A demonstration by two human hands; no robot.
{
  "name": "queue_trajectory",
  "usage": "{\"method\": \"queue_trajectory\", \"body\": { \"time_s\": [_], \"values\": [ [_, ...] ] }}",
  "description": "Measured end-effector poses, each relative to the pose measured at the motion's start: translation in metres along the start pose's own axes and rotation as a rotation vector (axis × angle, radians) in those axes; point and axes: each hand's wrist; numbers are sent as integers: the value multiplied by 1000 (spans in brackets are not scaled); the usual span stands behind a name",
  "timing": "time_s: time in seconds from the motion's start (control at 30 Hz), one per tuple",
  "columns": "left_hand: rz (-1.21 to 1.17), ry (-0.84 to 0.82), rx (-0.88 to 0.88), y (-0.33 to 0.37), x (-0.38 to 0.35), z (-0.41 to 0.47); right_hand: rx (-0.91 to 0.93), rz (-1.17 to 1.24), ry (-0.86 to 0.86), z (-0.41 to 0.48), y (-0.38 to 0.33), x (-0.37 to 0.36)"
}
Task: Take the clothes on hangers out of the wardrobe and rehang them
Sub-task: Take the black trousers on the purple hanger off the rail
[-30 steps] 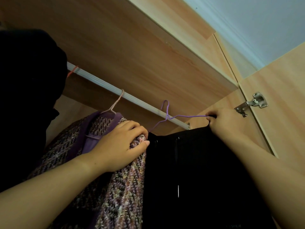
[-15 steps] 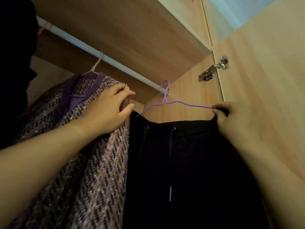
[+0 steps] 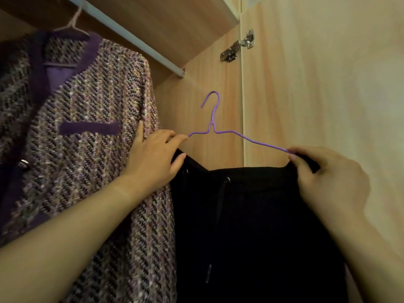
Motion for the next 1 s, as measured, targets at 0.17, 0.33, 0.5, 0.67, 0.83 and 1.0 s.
{"method": "queue_trajectory", "body": {
  "time_s": [0.17,0.33,0.5,0.67,0.83,1.0],
  "values": [
    [-112,-19,-21,23,1,-20,-6,-82,-30,-28,8,68],
    [-607,-240,61,61,16,-48,-20,-182,-41,-55,-2,147],
    [-855,-202,31,103,36,-87,23,-249,-58,-86,-18,231],
    [-1092,-172,-8,143,73,-136,22,-315,-171,-107,-22,310],
    [-1231,-155,63,191,126,-172,5,-397,-169,-117,-21,377],
    [-1316,-203,55,249,169,-185,-100,-449,-186,-126,-10,452]
  ]
}}
Point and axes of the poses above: each hand's wrist, its own z-axis towards the middle knuckle, its own x-axis out of the back of the hand, y = z × x, and after that the axes turned 6 degrees about x, right-handed
